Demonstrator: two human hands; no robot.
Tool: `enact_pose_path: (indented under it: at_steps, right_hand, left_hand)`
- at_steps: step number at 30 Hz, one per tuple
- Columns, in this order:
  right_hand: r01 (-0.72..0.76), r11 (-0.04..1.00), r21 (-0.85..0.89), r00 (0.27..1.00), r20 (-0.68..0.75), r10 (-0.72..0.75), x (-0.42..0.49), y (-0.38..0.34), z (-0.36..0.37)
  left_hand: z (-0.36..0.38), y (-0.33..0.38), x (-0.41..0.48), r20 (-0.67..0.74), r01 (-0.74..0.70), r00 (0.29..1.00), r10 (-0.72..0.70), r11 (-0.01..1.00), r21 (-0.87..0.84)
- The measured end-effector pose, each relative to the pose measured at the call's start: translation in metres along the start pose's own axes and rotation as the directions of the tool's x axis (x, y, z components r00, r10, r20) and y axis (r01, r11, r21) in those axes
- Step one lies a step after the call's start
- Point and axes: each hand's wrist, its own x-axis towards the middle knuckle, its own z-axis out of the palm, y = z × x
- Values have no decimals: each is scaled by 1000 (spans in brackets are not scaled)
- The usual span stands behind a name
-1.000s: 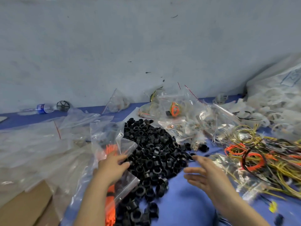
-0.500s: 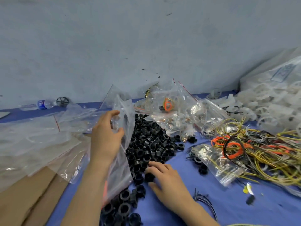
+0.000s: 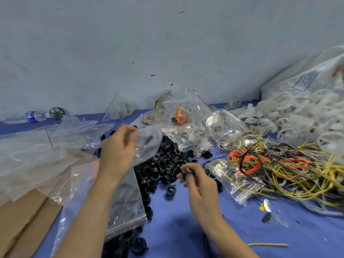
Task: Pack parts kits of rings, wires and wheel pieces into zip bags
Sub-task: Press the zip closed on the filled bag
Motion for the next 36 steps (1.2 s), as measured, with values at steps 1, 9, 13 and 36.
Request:
enact_pose_path:
  at_steps: [1, 9, 13, 36]
  right_hand:
    - [28, 997, 75, 999, -29, -26, 0, -5, -4]
    - [119, 989, -89, 992, -42, -123, 1, -10, -4]
    - [77, 967, -242, 997, 20, -74, 0, -5, -5]
    - [199, 838, -508, 978, 51, -202, -5, -17, -3]
  left_hand:
    - [9, 4, -5, 138, -16, 990, 11, 999, 31]
    - [50, 25, -31, 417, -38, 905, 84, 992, -118]
    - [45, 26, -30, 445, -145, 882, 152, 988, -50]
    - [14, 29, -18, 530, -257, 796, 292, 956, -140]
